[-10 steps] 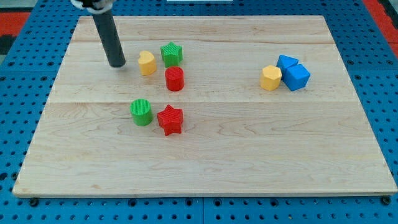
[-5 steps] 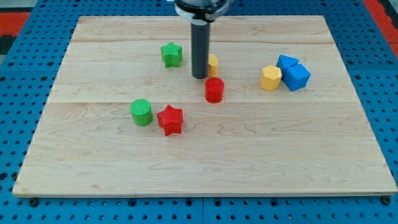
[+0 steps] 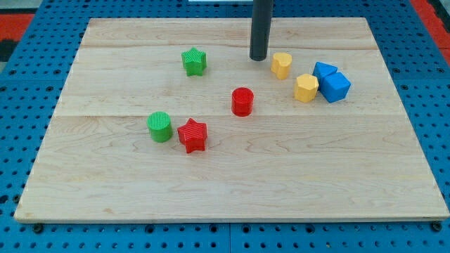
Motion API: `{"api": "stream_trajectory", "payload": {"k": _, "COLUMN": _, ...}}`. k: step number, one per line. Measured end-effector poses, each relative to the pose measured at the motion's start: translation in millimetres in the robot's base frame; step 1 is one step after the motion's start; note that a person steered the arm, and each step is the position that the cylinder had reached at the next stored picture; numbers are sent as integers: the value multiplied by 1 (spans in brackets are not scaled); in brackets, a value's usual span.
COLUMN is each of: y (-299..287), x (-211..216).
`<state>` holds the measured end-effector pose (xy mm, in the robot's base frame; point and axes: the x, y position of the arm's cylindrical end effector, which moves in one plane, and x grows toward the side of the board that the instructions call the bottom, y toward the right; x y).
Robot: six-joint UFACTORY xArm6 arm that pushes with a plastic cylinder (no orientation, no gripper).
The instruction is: Move the red circle below the yellow heart
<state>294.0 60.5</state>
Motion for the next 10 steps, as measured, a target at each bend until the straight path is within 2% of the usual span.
{"api": "stream_trajectory", "payload": {"k": 2, "y": 53, "x": 67}}
{"api": "stream_trajectory", "payload": {"k": 3, "y": -9, "x": 54}}
{"api": "stream_trajectory", "payload": {"k": 4, "y": 8, "x": 111}}
{"api": "stream_trajectory", "payload": {"k": 5, "y": -7, "x": 136}}
{"api": "stream_trajectory", "payload": {"k": 6, "y": -87, "x": 75}}
{"api": "stream_trajectory", "payload": {"k": 8, "y": -55, "x": 4}}
{"api": "stream_trajectory", "payload": {"k": 10, "y": -129, "x": 24}}
